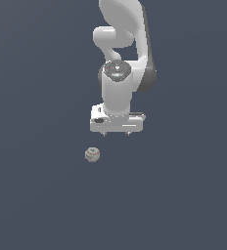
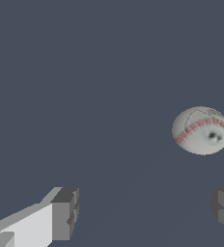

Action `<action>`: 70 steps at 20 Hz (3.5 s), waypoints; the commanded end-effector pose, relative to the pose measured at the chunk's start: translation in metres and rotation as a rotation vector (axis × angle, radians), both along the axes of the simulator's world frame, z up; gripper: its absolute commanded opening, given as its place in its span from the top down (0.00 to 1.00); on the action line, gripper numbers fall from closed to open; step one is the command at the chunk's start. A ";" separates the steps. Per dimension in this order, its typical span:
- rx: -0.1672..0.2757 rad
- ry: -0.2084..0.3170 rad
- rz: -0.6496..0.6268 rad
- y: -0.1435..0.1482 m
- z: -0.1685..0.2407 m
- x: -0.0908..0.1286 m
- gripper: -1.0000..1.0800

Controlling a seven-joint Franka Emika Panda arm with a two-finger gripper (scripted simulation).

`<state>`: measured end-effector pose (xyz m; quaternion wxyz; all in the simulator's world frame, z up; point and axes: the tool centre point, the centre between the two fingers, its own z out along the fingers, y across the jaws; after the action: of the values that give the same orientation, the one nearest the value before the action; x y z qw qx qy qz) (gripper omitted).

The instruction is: Pick up the object and move it to a goal position.

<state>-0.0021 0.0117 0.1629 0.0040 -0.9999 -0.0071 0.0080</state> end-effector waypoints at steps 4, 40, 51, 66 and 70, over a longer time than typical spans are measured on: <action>0.004 -0.009 -0.003 0.003 0.005 0.002 0.04; 0.001 -0.032 0.362 -0.047 -0.019 0.027 0.04; -0.002 -0.023 0.601 -0.086 -0.046 0.033 0.04; -0.001 -0.018 0.760 -0.112 -0.065 0.035 0.04; -0.001 -0.018 0.758 -0.112 -0.065 0.035 0.04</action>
<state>0.0327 -0.1008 0.0979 0.0000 -0.9265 -0.3764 0.0002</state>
